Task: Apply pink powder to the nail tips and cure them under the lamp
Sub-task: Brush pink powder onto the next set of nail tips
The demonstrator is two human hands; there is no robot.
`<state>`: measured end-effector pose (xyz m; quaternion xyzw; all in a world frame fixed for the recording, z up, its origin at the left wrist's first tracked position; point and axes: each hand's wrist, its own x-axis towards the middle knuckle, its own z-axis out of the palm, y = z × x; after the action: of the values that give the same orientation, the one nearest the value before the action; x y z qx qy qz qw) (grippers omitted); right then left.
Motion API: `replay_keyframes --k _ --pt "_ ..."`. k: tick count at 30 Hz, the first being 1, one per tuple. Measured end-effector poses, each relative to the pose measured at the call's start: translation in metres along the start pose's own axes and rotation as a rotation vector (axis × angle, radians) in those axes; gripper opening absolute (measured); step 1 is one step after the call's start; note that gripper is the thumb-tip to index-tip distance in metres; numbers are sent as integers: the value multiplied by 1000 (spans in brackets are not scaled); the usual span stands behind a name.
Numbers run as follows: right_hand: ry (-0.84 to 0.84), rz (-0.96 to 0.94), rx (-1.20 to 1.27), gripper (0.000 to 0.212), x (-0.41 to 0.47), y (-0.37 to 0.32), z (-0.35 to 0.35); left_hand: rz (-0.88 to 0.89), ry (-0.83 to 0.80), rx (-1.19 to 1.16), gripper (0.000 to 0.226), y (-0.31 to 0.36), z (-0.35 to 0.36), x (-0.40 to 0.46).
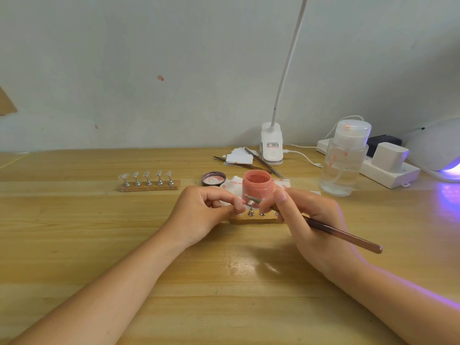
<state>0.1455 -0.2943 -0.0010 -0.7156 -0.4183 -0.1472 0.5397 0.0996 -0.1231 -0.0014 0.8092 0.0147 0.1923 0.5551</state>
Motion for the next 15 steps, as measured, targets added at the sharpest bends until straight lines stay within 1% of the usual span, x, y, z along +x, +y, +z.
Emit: replay_keyframes --k 2,4,6,8,10,12,15 --pt "-14 13 -23 32 1 0 0 12 -4 0 4 1 0 0" --pt "-52 31 2 31 0 1 1 33 -2 1 10 -3 0 1" --pt "-75 67 79 34 -2 1 2 40 -3 -20 11 -5 0 2" --pt "-53 42 93 35 -2 1 1 35 -3 -24 9 -5 1 2" --pt "-43 -3 47 32 -1 1 2 42 -4 -14 8 -5 1 2" --pt "-60 14 44 31 0 1 2 45 -6 -10 10 -5 1 2" --pt "-76 27 84 37 -2 1 2 49 0 -13 15 -4 1 1"
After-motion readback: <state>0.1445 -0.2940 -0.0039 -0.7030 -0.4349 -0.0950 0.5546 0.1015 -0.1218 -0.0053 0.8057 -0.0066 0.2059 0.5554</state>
